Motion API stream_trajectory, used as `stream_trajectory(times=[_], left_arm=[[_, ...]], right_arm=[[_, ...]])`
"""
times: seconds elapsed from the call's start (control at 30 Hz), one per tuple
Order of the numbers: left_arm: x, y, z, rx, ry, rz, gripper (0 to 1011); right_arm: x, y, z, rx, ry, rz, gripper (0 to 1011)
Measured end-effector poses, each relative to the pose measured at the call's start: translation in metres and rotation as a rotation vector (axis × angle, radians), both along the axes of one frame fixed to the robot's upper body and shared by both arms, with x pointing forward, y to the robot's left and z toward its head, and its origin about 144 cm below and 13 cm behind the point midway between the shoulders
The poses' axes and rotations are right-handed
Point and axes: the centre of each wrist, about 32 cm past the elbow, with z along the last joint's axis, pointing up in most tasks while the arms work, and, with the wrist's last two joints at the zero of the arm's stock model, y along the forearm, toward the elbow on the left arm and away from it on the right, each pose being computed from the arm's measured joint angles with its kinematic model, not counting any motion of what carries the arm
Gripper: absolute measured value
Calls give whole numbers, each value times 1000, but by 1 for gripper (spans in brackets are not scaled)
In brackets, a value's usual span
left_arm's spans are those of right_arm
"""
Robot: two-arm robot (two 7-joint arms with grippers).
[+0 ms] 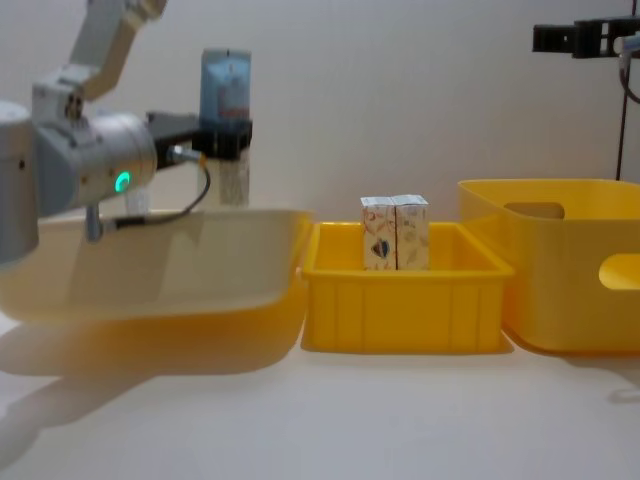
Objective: Bimanual collaborative sorting of washing and personal care products
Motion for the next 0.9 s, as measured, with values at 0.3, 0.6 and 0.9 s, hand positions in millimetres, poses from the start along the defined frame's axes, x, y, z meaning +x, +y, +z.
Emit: stream_trajectory(times=[0.3, 0.6, 0.9], left_arm=[[13, -4, 36, -56, -103, -94, 292], [30, -13, 69, -100, -172, -211, 292], [37, -18, 85, -123, -186, -271, 292]], right_arm=[[0, 0, 0, 0, 0, 0, 1001], [4, 0, 1, -13, 13, 31, 1001], [9, 3, 0, -22, 36, 76, 1001]])
